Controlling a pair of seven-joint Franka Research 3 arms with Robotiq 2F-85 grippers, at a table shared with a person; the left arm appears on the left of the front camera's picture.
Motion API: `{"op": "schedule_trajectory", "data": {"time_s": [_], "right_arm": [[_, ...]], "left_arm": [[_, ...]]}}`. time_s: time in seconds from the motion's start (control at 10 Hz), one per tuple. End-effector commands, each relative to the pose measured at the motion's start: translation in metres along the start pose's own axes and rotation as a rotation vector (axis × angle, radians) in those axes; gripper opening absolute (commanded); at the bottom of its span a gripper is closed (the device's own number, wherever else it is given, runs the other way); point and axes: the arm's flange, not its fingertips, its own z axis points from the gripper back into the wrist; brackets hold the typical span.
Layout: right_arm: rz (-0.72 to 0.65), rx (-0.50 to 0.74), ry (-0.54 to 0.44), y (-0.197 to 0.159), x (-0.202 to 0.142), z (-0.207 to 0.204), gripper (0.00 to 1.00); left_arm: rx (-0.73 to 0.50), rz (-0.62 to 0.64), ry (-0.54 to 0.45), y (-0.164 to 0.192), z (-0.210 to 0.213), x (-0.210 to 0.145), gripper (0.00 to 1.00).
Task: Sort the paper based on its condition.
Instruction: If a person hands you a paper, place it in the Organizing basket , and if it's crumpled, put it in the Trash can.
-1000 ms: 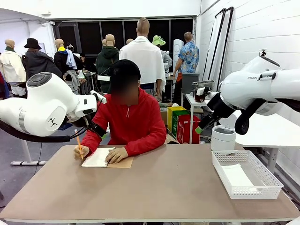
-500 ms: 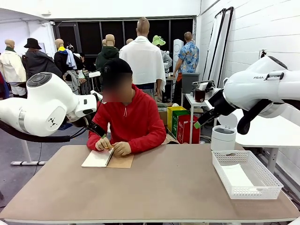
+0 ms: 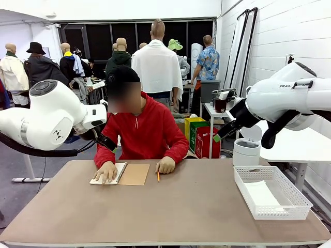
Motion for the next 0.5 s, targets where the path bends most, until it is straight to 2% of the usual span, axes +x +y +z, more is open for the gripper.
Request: {"op": "schedule_trajectory", "data": {"time_s": [0.0,0.4], "right_arm": [[-0.001,0.000,0.002,-0.0014,-0.0001,0.0010,1.00],[-0.001,0.000,0.002,-0.0014,-0.0001,0.0010,1.00]], "left_arm": [[0.001,-0.004,0.003,0.0004,0.0000,-0.0005,1.00],[0.001,-0.004,0.003,0.0004,0.0000,-0.0005,1.00]]}}
